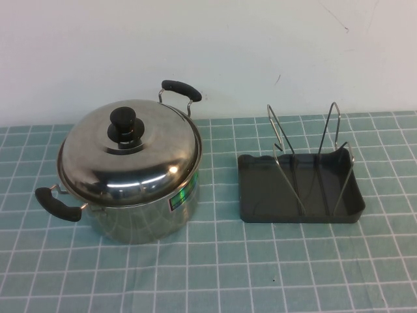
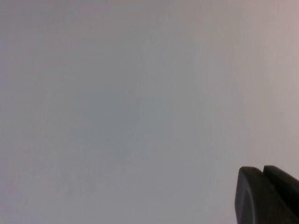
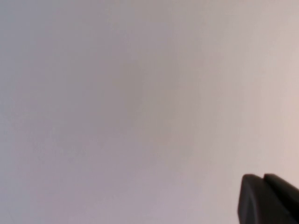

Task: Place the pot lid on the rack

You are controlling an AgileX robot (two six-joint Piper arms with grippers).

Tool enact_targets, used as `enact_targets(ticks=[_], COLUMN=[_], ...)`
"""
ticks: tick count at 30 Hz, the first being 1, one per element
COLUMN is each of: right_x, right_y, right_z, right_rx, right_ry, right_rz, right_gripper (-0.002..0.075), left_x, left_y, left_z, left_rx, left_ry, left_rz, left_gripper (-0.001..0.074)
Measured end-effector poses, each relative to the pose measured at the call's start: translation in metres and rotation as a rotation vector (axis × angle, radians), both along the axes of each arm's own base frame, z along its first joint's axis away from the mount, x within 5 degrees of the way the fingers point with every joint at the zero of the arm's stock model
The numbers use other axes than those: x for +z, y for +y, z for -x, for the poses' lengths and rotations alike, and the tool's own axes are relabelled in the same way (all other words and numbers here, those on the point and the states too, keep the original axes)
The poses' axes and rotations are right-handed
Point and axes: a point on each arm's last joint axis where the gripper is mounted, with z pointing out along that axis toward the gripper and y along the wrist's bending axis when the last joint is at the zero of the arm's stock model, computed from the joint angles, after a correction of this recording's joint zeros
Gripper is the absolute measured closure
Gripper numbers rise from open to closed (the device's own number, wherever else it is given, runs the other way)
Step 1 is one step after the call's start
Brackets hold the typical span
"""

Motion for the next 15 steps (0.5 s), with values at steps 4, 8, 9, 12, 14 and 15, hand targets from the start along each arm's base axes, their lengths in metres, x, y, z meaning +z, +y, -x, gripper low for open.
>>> enact_targets(ticks=[4,8,9,12,14,15], right_x=[0.032,0.049,0.05,0.046,0.038,0.034], right_y=[0.002,0.003,0.004,0.004,0.004,0.004], right_z=[0.011,0.02,0.019,0.009,-0.001,-0.005], right_rx=[-0.101,-0.149,-0.15,-0.131,-0.097,-0.075], right_ry=[0.063,0.113,0.132,0.24,0.353,0.403], right_rz=[0.182,0.288,0.298,0.31,0.298,0.279], right_gripper=[0.0727,0.0727,0.0727,0.0727,0.0727,0.0727], left_x=[0.017,0.046,0.053,0.065,0.066,0.065], left_y=[0.011,0.015,0.015,0.015,0.014,0.014], left_z=[-0.008,-0.005,-0.005,-0.01,-0.016,-0.019], left_rx=[0.083,0.142,0.146,0.154,0.156,0.161], left_ry=[0.253,0.386,0.401,0.44,0.474,0.494], left_rz=[0.079,0.057,0.053,0.042,0.037,0.028], left_gripper=[0.0737,0.0737,0.0737,0.0737,0.0737,0.0737])
